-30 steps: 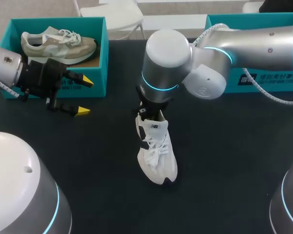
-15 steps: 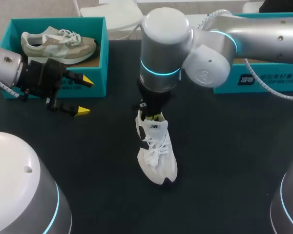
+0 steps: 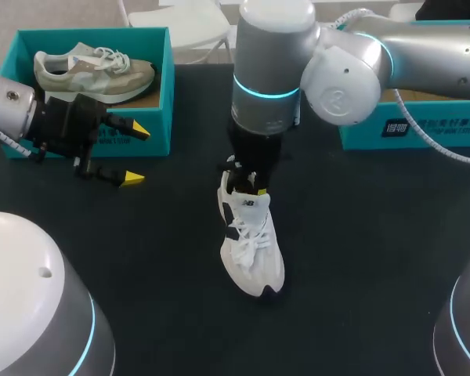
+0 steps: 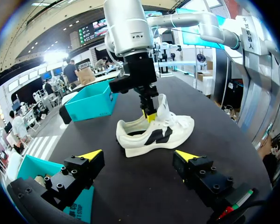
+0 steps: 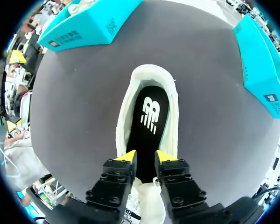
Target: Take the shoe out of the shoebox, open the shoe tongue, remove and reinsert the insole, then place the shoe into the shoebox
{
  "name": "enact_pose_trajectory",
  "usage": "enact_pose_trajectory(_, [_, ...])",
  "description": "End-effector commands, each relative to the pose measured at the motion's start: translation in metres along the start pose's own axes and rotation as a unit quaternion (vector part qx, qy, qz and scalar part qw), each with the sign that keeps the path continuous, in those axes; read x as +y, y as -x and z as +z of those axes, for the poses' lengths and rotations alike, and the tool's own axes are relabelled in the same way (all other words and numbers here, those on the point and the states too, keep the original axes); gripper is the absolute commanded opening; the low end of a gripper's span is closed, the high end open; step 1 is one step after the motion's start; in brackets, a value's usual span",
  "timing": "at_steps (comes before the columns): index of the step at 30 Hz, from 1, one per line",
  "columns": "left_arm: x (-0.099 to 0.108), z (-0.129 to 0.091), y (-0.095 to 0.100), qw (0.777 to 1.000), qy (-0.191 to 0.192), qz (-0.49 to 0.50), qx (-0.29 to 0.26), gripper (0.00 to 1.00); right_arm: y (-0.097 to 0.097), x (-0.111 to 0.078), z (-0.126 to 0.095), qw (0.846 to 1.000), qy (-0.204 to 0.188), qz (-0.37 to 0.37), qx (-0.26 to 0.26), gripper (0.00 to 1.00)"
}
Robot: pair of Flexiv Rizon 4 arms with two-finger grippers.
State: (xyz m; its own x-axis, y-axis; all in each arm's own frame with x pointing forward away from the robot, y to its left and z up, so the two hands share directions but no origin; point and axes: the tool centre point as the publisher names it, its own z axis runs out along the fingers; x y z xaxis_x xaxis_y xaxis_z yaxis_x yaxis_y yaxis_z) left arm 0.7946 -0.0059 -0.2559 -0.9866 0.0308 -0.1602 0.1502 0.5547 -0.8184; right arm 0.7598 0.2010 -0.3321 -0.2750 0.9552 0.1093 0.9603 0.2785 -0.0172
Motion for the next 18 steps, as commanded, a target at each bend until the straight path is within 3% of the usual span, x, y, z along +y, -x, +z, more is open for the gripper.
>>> enact_pose_trajectory(1, [0.000, -0.001, -0.001, 1.000, 0.002, 0.000, 0.000, 1.00, 0.001, 0.000, 0.008, 1.000, -0.009, 0.004, 0.010, 1.00])
enact_pose_trajectory(18, [0.000, -0.001, -0.001, 1.000, 0.002, 0.000, 0.000, 1.00, -0.014, 0.003, 0.008, 0.998, -0.033, -0.024, 0.051, 1.00])
